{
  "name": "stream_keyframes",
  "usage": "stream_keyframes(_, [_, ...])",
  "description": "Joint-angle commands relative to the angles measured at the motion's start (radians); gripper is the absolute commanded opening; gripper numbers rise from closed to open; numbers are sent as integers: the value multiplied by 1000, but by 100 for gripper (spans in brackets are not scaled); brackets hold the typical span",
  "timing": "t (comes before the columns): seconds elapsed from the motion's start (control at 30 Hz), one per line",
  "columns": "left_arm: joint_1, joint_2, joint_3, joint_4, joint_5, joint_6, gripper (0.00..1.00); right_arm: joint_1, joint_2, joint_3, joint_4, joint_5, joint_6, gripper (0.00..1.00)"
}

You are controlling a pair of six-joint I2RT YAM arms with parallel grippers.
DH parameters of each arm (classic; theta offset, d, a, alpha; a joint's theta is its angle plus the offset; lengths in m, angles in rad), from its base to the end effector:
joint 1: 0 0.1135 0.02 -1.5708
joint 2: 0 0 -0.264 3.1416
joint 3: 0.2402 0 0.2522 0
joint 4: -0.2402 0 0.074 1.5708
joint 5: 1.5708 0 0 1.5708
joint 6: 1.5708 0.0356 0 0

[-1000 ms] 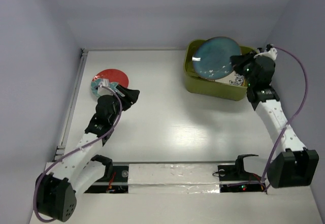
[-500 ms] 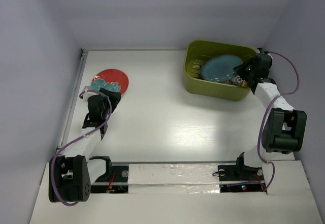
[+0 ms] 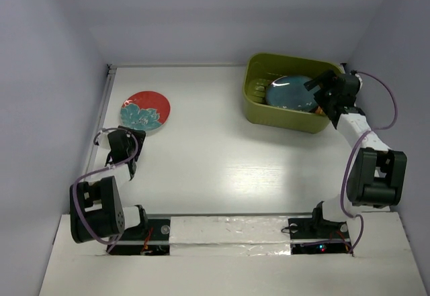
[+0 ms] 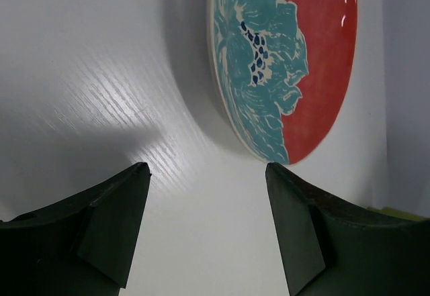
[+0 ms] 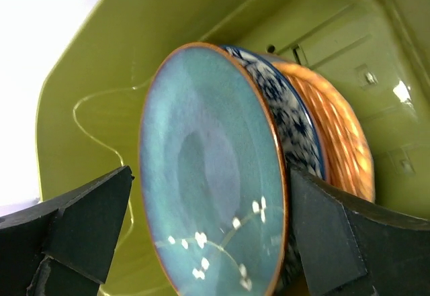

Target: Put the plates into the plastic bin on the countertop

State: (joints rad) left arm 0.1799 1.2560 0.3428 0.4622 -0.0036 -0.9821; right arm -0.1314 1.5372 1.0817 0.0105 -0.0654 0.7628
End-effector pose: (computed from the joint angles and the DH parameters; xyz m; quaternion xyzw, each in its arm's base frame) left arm 0.2303 0.0420 0.1596 -0.4658 0.7078 -0.2060 0.4895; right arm 0.3536 -0.0444 0.2763 0.3497 0.7697 0.1919 0.4984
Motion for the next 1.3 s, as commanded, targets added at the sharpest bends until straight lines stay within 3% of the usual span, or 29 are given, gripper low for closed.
stream_keyframes(0.0, [10, 20, 24, 70, -15, -36, 67, -7, -130, -52, 60, 79, -11, 100])
stream_keyframes(0.2, [20, 135, 61, 111, -1, -66, 66, -7, -261, -224, 158, 46, 20, 96])
stream_keyframes(0.27, [20, 174, 73, 118, -1, -78, 64, -7, -295, -261, 158, 36, 10, 83])
stream_keyframes(0.43, [20, 241, 136, 104, -2, -107, 60, -7, -382, -315, 154, 50, -3, 68])
stream_keyframes(0.5, [20, 244, 157, 73, -13, -102, 58, -7, -400, -312, 157, 62, -19, 79])
stream_keyframes(0.53, [20, 250, 173, 69, -15, -107, 56, -7, -388, -290, 122, 88, -28, 91])
stream_keyframes(0.6, [20, 266, 191, 52, -15, -110, 52, -7, -306, -195, 76, 85, -82, 100])
stream_keyframes(0.7, [10, 299, 255, -31, -36, -93, 51, -7, -166, -74, -7, 145, -137, 100])
stream_keyframes(0.8, [1, 312, 283, -59, -56, -78, 51, -7, -146, -98, -32, 190, -135, 100])
stream_keyframes(0.87, [-8, 321, 298, -77, -73, -63, 51, -7, -210, -155, 61, 181, -108, 99])
stream_keyframes(0.93, [-19, 333, 318, -88, -79, -56, 50, -7, -267, -218, 129, 138, -76, 91])
stream_keyframes(1.07, [-28, 356, 354, -120, -98, -44, 47, 12, -429, -246, 143, 40, -63, 89])
stream_keyframes(1.13, [-28, 373, 377, -134, -104, -46, 41, 48, -485, -255, 140, 15, -69, 88])
stream_keyframes(1.27, [-28, 411, 412, -123, -70, -37, 18, 96, -615, -302, 140, -23, -65, 86])
